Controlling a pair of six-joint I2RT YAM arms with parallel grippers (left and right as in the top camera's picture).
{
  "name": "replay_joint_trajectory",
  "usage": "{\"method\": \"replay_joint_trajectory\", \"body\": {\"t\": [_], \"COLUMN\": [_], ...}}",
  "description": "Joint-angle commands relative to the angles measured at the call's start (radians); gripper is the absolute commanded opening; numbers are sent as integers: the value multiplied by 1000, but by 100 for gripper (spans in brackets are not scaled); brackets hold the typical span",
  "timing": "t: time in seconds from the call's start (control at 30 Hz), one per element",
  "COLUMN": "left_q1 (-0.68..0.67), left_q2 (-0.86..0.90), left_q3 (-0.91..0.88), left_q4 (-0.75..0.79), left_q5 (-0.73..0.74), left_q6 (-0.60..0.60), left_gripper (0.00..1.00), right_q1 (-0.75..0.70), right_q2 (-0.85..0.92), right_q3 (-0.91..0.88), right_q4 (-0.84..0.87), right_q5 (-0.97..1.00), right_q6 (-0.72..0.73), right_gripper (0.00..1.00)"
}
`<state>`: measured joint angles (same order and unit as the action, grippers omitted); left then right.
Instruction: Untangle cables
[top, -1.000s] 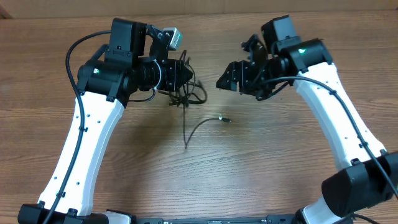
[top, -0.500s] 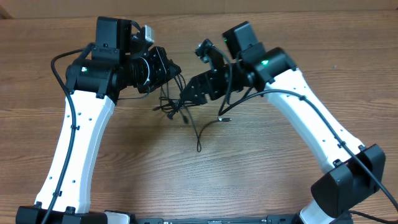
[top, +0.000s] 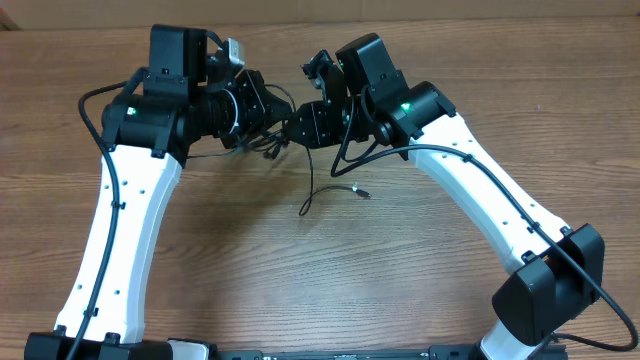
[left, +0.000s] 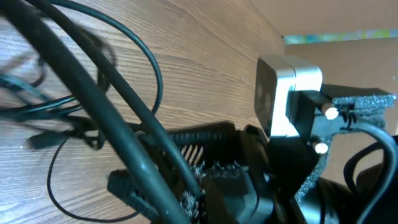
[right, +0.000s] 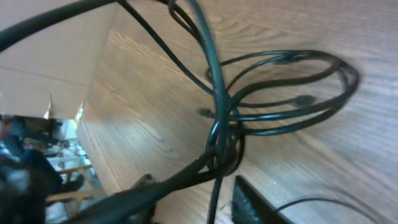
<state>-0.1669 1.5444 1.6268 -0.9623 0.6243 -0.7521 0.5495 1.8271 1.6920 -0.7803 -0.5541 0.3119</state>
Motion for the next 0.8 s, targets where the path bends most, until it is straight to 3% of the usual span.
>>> {"method": "replay_joint_trajectory", "body": {"t": [0.0, 0.17, 0.27, 0.33, 0.53, 0.57, 0.6, 0.77], "left_q1": [-10, 19, 24, 24, 24, 24, 24, 24], "left_q2": [-35, -35, -35, -35, -35, -35, -35, -35], "left_q3": [25, 25, 25, 25, 25, 25, 25, 25], "left_q4": [-13, -13, -13, -6, -5, 0, 19, -6], "left_q5": [112, 136, 125, 68, -30, -13, 49, 137], "left_q6": [31, 2, -102, -173, -194, -119, 39, 369], "left_gripper": [4, 4, 5, 4, 4, 4, 4, 4], "right_q1": [-5, -52, -73, -74, -127, -127, -127, -127], "right_q2": [16, 15, 15, 13, -46, -46, -46, -45], "right_q3": [9, 9, 9, 10, 11, 11, 11, 11], "right_q4": [28, 15, 11, -32, -232, -262, -296, -307], "right_q5": [130, 134, -34, -43, -95, -74, 9, 61], "right_q6": [64, 66, -7, -55, -105, -104, -72, -20], "right_gripper": [52, 68, 68, 68, 64, 61, 58, 58]}}
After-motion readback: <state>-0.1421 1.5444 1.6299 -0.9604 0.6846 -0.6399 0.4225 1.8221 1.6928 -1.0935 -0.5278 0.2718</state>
